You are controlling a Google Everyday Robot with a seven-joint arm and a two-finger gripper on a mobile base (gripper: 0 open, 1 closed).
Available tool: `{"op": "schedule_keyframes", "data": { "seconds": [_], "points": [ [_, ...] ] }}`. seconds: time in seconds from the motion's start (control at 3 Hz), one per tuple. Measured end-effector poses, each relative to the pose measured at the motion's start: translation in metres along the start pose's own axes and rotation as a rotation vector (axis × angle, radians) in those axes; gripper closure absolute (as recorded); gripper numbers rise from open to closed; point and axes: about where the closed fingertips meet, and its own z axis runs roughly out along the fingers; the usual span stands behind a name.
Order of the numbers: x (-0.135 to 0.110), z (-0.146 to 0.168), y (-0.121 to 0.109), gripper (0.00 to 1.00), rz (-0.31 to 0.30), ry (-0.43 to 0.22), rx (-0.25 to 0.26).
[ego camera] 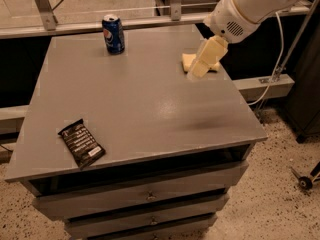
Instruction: Move pepsi can near sponge
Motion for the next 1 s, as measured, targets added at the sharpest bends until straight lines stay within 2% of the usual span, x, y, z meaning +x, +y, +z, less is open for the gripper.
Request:
{"op": "schedule_keyframes", "data": {
  "seconds": [0.33,1.0],
  "points": [
    [0.0,0.0,0.0,0.0,0.0,0.0,0.0],
    [-0.077,0.073,-0.034,0.0,-0.004,-0.247,0.025]
  ]
}}
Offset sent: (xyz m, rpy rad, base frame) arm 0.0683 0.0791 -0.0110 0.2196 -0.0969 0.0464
